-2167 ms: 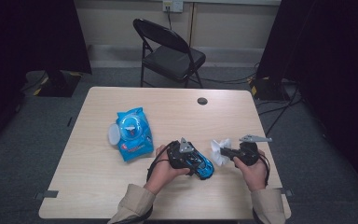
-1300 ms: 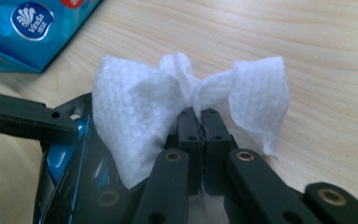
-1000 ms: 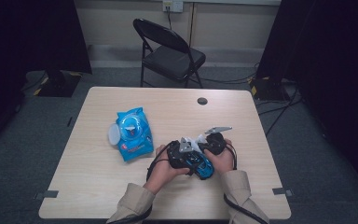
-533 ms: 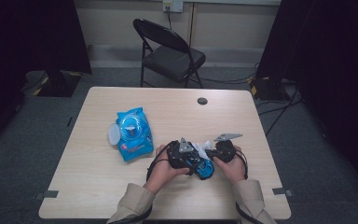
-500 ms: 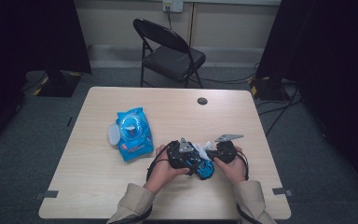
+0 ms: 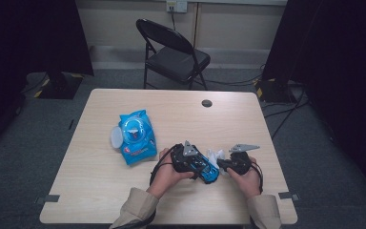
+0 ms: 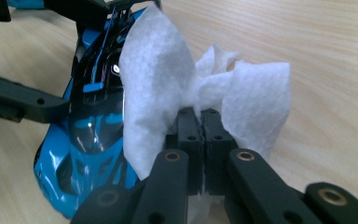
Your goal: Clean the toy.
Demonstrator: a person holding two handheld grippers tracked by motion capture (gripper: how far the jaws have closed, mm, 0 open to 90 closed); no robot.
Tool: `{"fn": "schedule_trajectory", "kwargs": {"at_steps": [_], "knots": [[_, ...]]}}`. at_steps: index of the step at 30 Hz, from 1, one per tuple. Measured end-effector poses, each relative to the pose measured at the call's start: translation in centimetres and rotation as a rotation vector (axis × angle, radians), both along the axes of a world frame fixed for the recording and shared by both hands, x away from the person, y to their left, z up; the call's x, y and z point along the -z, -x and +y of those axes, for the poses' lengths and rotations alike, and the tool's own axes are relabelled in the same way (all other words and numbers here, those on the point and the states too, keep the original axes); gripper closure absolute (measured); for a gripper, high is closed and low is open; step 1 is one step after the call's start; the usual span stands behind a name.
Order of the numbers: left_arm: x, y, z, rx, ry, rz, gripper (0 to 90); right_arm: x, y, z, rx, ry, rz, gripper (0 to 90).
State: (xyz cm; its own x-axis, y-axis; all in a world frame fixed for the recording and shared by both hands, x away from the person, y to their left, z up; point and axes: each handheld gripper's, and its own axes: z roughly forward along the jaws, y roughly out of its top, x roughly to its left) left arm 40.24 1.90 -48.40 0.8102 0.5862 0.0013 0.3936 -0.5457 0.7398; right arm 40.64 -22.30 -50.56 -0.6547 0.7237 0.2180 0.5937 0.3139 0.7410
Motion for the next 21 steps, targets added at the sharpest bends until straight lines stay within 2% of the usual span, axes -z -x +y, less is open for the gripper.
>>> {"fn": "schedule_trajectory", "kwargs": {"at_steps": [12, 17, 21], "knots": [[0.1, 0.0, 0.0, 0.002, 0.005, -0.002, 19.3, 0.1, 1.7, -1.3, 0.001, -0.017, 0.004, 88.5], [0.1, 0.0, 0.1, 0.002, 0.006, -0.002, 19.4, -0.1, 2.5, -1.7, 0.000, -0.006, 0.009, 88.5], [0.1, 0.0, 0.0, 0.001, 0.007, -0.006, 19.4, -0.2, 3.0, -2.3, 0.029, -0.015, -0.008, 88.6]]}}
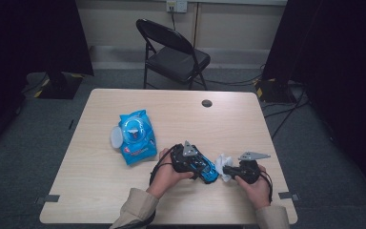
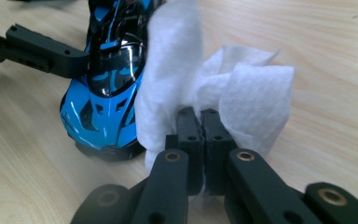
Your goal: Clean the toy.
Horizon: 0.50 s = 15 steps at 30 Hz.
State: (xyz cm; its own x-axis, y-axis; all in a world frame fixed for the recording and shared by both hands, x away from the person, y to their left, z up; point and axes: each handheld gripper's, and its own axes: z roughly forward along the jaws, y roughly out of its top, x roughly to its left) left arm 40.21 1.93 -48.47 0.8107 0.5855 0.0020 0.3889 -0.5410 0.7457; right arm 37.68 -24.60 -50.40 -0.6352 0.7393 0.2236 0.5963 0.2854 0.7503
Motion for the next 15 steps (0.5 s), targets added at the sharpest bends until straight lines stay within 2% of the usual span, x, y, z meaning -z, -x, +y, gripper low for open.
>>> {"fn": "schedule_trajectory", "kwargs": {"at_steps": [4, 6, 12, 15], "knots": [[0.0, 0.0, 0.0, 0.001, 0.003, -0.003, 19.4, -0.6, -0.1, -0.9, 0.041, -0.054, -0.021, 88.6], [0.0, 0.0, 0.0, -0.001, -0.001, -0.001, 19.4, -1.1, -0.3, -1.0, 0.052, -0.060, -0.038, 88.7], [0.0, 0.0, 0.1, 0.003, 0.001, -0.002, 19.4, -2.9, -1.8, -0.2, 0.064, -0.069, -0.081, 88.7], [0.0, 0.0, 0.0, 0.000, 0.000, 0.001, 19.4, -3.5, -3.1, 0.5, 0.074, -0.098, -0.093, 88.8]]}}
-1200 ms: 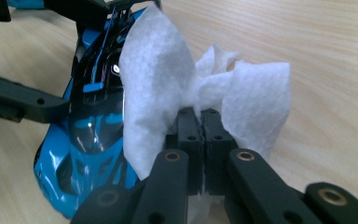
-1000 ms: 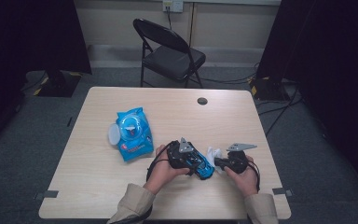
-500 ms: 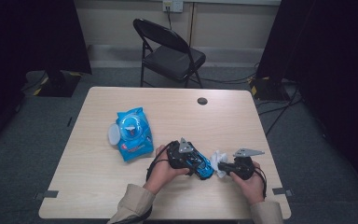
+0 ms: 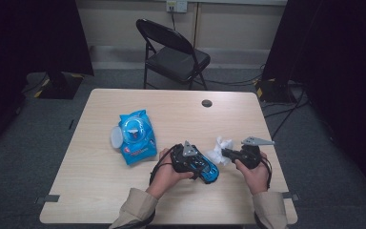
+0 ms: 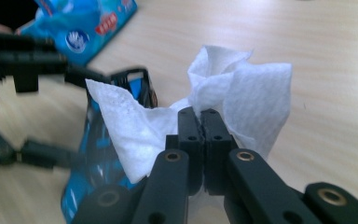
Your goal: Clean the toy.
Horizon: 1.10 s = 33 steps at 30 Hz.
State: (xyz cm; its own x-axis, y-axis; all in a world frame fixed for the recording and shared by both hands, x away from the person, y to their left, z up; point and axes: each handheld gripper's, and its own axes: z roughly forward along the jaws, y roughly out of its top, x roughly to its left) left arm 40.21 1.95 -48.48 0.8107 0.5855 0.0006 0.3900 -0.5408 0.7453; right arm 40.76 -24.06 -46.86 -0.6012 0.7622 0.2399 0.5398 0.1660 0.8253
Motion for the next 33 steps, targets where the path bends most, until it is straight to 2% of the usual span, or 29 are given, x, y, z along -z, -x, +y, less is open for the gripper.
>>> {"fn": "schedule_trajectory", "kwargs": {"at_steps": [5, 10, 17, 21, 26, 29, 33], "knots": [[0.0, 0.0, 0.1, 0.004, 0.002, -0.002, 19.4, 0.0, -1.8, 2.0, 0.004, -0.004, 0.005, 88.8], [0.0, 0.0, 0.1, 0.005, -0.001, -0.001, 19.4, 0.9, -3.2, 4.7, -0.007, 0.032, 0.027, 88.7], [0.0, 0.0, 0.1, 0.004, -0.003, -0.002, 19.4, 2.1, -4.8, 7.0, -0.021, 0.071, 0.080, 88.6], [0.0, -0.1, 0.0, 0.003, -0.004, 0.002, 19.4, 2.8, -5.2, 7.7, -0.031, 0.090, 0.110, 88.6], [0.0, -0.2, 0.1, 0.004, -0.001, 0.003, 19.4, 3.1, -5.2, 7.9, -0.039, 0.103, 0.117, 88.6], [-0.1, -0.1, 0.0, 0.004, -0.004, 0.004, 19.4, 3.3, -5.0, 7.8, -0.056, 0.141, 0.117, 88.6], [-0.1, -0.2, 0.1, 0.008, -0.005, 0.004, 19.5, 3.3, -4.6, 7.3, -0.067, 0.152, 0.116, 88.5]]}}
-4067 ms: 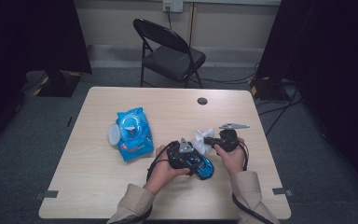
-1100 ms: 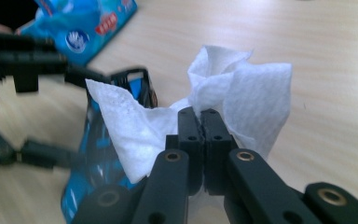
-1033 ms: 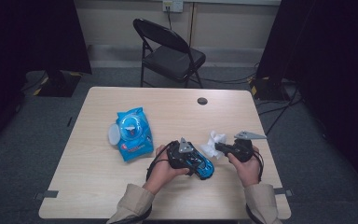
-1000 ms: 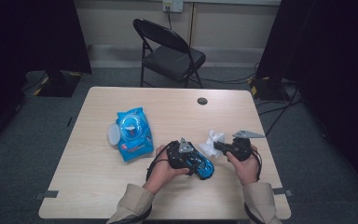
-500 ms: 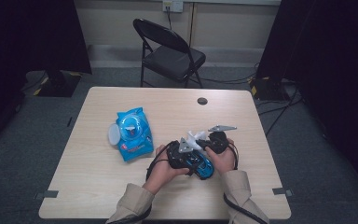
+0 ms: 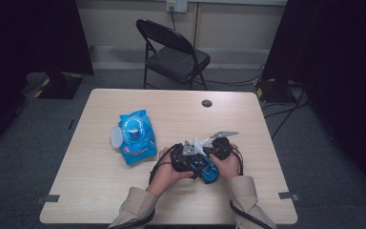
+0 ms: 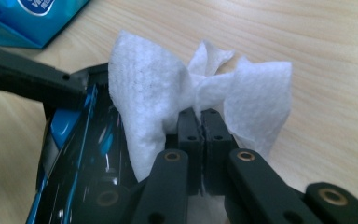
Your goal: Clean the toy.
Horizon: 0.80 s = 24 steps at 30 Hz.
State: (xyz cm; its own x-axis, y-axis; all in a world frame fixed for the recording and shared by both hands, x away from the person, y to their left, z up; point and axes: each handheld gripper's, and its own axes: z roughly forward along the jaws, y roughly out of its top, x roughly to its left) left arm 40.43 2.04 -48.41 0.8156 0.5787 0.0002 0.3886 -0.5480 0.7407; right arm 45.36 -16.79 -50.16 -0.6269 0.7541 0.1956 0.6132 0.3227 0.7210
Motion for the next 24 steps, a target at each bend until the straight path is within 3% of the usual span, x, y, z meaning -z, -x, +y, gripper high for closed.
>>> {"fn": "schedule_trajectory", "kwargs": {"at_steps": [10, 24], "knots": [[0.0, 0.0, -0.1, -0.005, -0.005, 0.002, 19.4, 0.1, 1.6, -2.1, -0.038, -0.008, -0.002, 88.5], [0.0, 0.1, -0.2, -0.005, -0.005, 0.001, 19.4, 0.4, 4.2, -5.0, -0.036, -0.037, -0.019, 88.5]]}}
